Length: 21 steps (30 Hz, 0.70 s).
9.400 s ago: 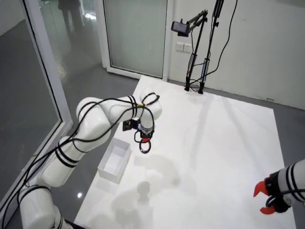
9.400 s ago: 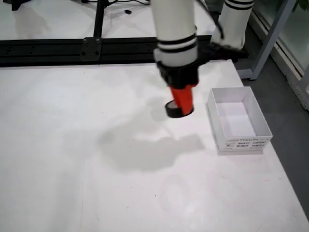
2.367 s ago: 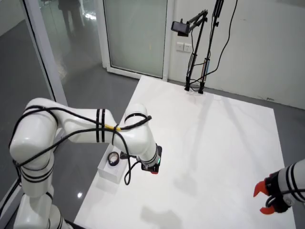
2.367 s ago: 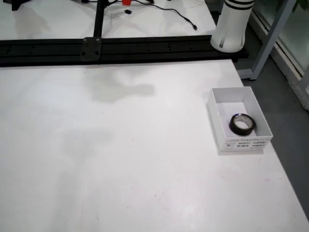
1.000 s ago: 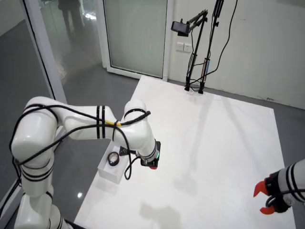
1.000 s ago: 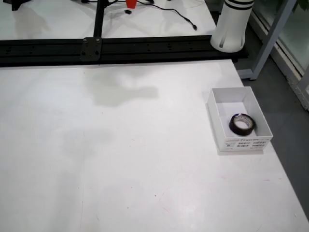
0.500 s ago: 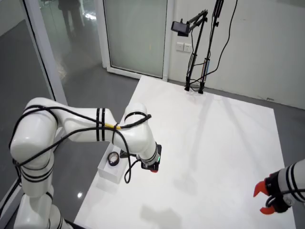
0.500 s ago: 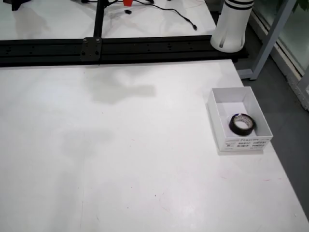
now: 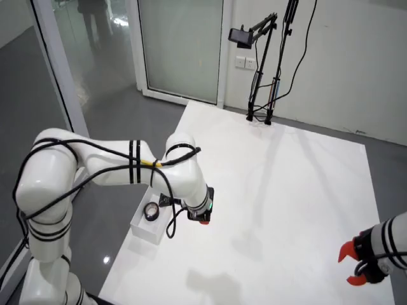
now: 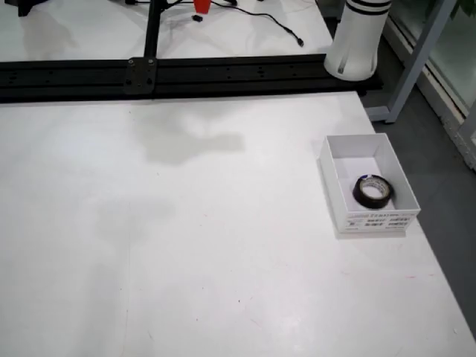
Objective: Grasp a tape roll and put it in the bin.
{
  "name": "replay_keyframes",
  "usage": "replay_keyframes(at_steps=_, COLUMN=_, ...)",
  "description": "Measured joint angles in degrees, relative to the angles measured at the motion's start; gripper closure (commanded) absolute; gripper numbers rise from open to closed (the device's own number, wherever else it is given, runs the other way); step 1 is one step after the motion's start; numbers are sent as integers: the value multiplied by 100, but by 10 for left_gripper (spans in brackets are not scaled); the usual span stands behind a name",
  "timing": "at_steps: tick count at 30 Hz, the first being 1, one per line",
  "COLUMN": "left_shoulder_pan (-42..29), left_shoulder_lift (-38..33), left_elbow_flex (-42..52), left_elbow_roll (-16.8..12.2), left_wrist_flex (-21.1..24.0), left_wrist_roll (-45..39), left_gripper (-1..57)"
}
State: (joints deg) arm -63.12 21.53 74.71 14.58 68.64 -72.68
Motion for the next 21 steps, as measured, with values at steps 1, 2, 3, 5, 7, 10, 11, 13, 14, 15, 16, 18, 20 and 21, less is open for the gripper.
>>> replay_keyframes(at_steps=1, left_shoulder_pan=13, left_shoulder_lift=0, left_elbow_flex=0, left_elbow_roll=0, left_wrist_flex=0, left_wrist_roll=0, left_gripper=567)
replay_keyframes(at_steps=2, left_shoulder_pan=27, left_shoulder_lift=-1, left_elbow_flex=0, left_elbow_roll=0, left_wrist_flex=0, left_wrist_roll=0, left_gripper=567)
replay_keyframes(at_steps=3, left_shoulder_pan=34, left_shoulder_lift=-1, left_elbow_flex=0, left_elbow_roll=0, left_wrist_flex=0, left_wrist_roll=0, left_gripper=567)
replay_keyframes(at_steps=5, left_shoulder_pan=51, left_shoulder_lift=-2, left_elbow_flex=0, left_elbow_roll=1, left_wrist_flex=0, left_wrist_roll=0, left_gripper=567)
replay_keyframes(at_steps=7, left_shoulder_pan=60, left_shoulder_lift=-3, left_elbow_flex=0, left_elbow_roll=3, left_wrist_flex=0, left_wrist_roll=0, left_gripper=567)
replay_keyframes(at_steps=10, left_shoulder_pan=62, left_shoulder_lift=-4, left_elbow_flex=0, left_elbow_roll=5, left_wrist_flex=0, left_wrist_roll=0, left_gripper=567)
replay_keyframes(at_steps=11, left_shoulder_pan=59, left_shoulder_lift=-4, left_elbow_flex=0, left_elbow_roll=6, left_wrist_flex=0, left_wrist_roll=0, left_gripper=567)
replay_keyframes(at_steps=13, left_shoulder_pan=50, left_shoulder_lift=-5, left_elbow_flex=0, left_elbow_roll=8, left_wrist_flex=0, left_wrist_roll=0, left_gripper=567)
replay_keyframes(at_steps=14, left_shoulder_pan=42, left_shoulder_lift=-6, left_elbow_flex=0, left_elbow_roll=8, left_wrist_flex=0, left_wrist_roll=0, left_gripper=567)
replay_keyframes(at_steps=15, left_shoulder_pan=32, left_shoulder_lift=-6, left_elbow_flex=0, left_elbow_roll=9, left_wrist_flex=0, left_wrist_roll=0, left_gripper=567)
replay_keyframes(at_steps=16, left_shoulder_pan=22, left_shoulder_lift=-7, left_elbow_flex=0, left_elbow_roll=10, left_wrist_flex=0, left_wrist_roll=0, left_gripper=567)
replay_keyframes(at_steps=18, left_shoulder_pan=0, left_shoulder_lift=-8, left_elbow_flex=0, left_elbow_roll=10, left_wrist_flex=0, left_wrist_roll=0, left_gripper=567)
replay_keyframes(at_steps=20, left_shoulder_pan=-24, left_shoulder_lift=-8, left_elbow_flex=0, left_elbow_roll=10, left_wrist_flex=0, left_wrist_roll=0, left_gripper=567)
replay_keyframes(at_steps=21, left_shoulder_pan=-37, left_shoulder_lift=-8, left_elbow_flex=0, left_elbow_roll=10, left_wrist_flex=0, left_wrist_roll=0, left_gripper=567)
